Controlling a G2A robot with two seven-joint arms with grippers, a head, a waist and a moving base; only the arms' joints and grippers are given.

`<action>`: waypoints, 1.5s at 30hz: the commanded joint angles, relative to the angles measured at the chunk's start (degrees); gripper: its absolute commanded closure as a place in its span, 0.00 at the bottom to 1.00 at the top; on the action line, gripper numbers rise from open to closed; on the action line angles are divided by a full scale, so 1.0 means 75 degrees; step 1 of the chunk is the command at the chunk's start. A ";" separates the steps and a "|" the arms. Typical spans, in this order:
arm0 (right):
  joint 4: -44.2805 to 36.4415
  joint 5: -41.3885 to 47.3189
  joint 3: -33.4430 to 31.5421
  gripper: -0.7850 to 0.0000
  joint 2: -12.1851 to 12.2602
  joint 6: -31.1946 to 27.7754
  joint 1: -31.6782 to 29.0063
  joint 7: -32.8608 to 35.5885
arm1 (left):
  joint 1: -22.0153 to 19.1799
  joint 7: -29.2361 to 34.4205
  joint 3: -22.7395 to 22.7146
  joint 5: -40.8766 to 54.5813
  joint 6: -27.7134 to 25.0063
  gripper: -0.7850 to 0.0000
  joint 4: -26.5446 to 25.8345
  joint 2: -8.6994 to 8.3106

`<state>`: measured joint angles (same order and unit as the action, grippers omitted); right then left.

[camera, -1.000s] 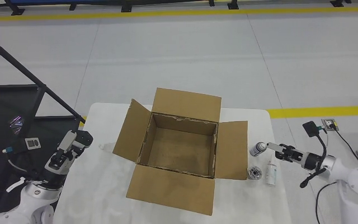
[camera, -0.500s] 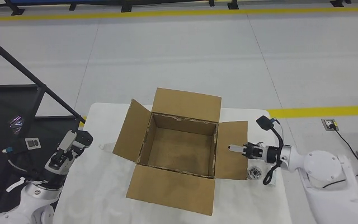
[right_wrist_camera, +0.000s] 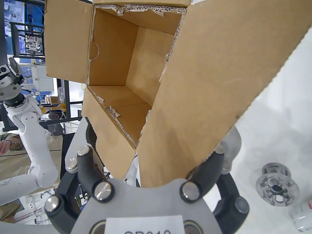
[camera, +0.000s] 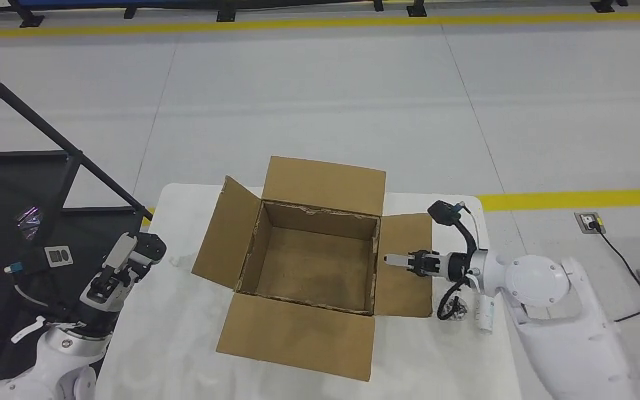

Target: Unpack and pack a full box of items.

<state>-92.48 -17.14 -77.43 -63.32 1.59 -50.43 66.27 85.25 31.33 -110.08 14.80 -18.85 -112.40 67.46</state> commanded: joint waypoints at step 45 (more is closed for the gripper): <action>-0.0597 -0.3084 -0.2481 0.13 0.0721 0.0494 -0.2908 -0.0255 | 0.0000 0.0000 0.0000 0.0000 0.0000 0.00 0.0000 0.0000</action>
<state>-98.96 -40.31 -97.05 -57.83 4.77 -72.82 65.22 85.25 31.33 -110.08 14.80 -18.85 -112.40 67.46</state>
